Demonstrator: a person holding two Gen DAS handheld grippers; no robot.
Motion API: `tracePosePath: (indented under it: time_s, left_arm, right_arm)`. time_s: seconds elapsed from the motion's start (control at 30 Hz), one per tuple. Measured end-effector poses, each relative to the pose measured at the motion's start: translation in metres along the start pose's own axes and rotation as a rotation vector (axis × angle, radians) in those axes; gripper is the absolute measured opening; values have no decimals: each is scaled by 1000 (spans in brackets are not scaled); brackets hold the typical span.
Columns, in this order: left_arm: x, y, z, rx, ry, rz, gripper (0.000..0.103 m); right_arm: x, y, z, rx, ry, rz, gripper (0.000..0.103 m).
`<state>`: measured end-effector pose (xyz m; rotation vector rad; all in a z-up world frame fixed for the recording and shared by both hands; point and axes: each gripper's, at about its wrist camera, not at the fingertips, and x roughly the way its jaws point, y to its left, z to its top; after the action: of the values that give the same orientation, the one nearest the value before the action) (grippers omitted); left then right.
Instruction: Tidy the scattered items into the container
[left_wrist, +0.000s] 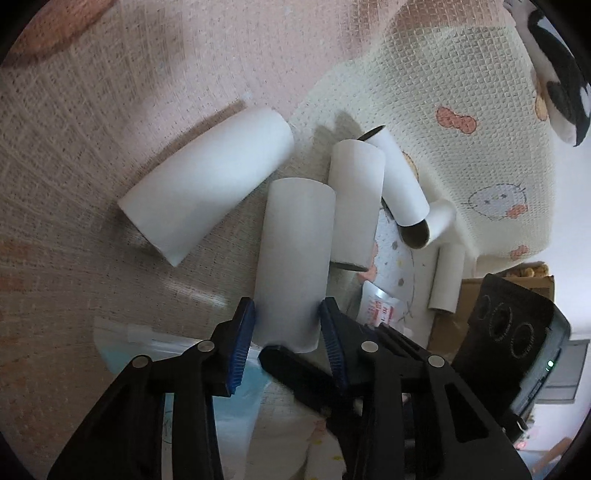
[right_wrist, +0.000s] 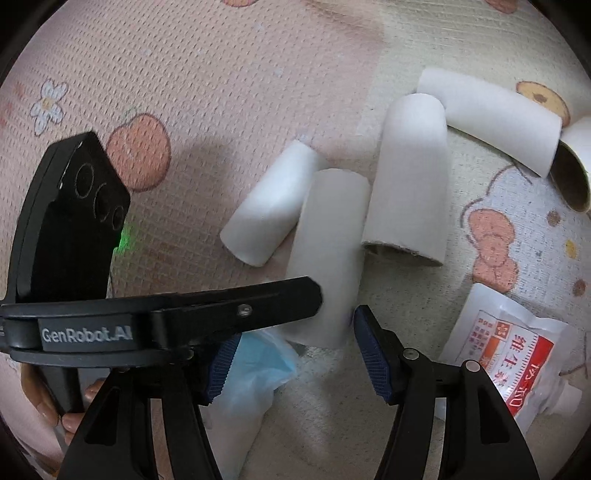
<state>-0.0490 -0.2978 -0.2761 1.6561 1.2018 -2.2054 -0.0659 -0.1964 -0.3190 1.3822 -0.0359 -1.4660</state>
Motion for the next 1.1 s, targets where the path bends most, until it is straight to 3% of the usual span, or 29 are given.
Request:
tracePosePath:
  time_s: [0.13,0.3,0.47,0.7,0.83,1.1]
  left_arm:
    - [-3,-2,0,1,-5,-49,40]
    - [-13,-7,3,31,-96,60,42]
    - [-13,-5,8,11,-115,-26,48]
    - [10,-7,16,-3,-102,3,51]
    - [16,-2,12,-42,-106,-55,47]
    - [7,-31,0,104,-152,96,46]
  right_arm:
    - [-1,-2,1,-17,-39,-83,58]
    - [-1,-10,3,30,-62,-54,54]
    - [4,-6,5,26,-63,-54,54]
    - [8,0,7,32,-65,-48,54]
    - [13,4,9,31,-60,-52,54]
    - [16,16,13,22,-72,-31,54]
